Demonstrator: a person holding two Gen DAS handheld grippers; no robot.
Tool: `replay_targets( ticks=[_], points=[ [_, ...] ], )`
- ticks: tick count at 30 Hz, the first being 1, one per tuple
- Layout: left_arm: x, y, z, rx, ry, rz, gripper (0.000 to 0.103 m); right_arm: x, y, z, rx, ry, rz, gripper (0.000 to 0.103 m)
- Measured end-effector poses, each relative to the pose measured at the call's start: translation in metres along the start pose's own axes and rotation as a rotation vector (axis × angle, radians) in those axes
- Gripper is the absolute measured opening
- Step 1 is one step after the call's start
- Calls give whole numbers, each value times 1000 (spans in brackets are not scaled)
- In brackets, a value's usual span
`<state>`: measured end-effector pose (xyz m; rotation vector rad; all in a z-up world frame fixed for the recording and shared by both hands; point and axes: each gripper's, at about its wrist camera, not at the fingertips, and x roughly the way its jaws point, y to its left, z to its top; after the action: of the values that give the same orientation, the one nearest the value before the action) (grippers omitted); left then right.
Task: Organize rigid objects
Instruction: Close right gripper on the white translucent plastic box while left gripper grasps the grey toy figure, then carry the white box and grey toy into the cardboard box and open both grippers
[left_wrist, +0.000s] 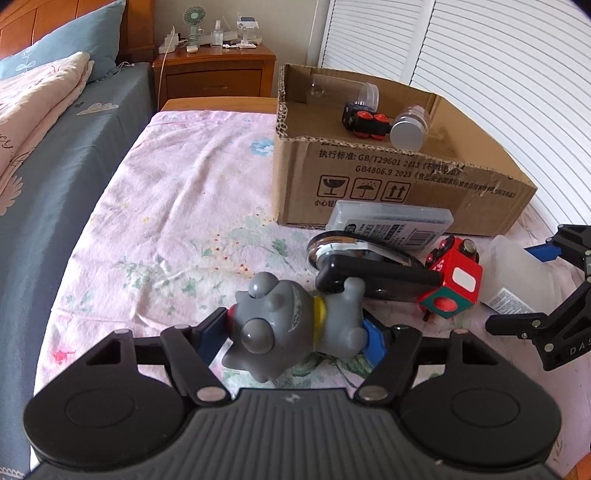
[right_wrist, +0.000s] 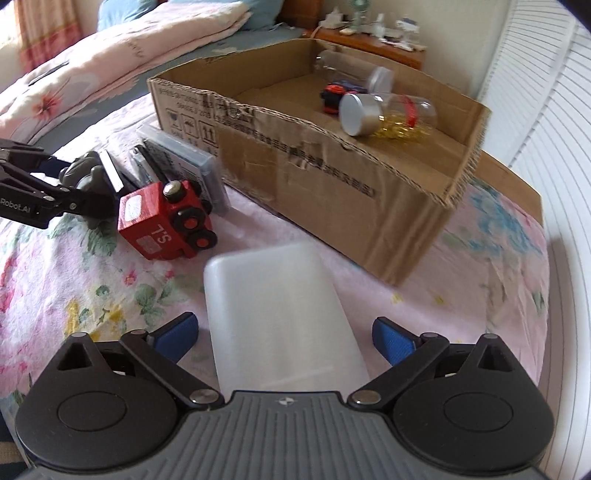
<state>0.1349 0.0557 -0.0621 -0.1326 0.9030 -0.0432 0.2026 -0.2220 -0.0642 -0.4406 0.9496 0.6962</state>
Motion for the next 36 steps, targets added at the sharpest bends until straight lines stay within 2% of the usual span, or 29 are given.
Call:
replay_targets(
  ticks=[5,8,15,24,29,36],
  points=[
    [2,1,2,-33,-13,8,73,-3,4,9,-44,33,24,82],
    [2,1,2,-26,-6,3,72,-6,6,9,-32,44,5,75],
    [-8,3,6,40,38,-28,71,-13,5,5,34,68,-24,70],
    [-38,3,18,152,63,-74,71,-39,7,7,56,41,-17,69],
    [-55,-6,31,221,22,-94,71,-56,10,17,50,5,-24,69],
    [-67,-15,49,256,-29,-127,71,-85,0,49,58,-75,-31,69]
  ],
)
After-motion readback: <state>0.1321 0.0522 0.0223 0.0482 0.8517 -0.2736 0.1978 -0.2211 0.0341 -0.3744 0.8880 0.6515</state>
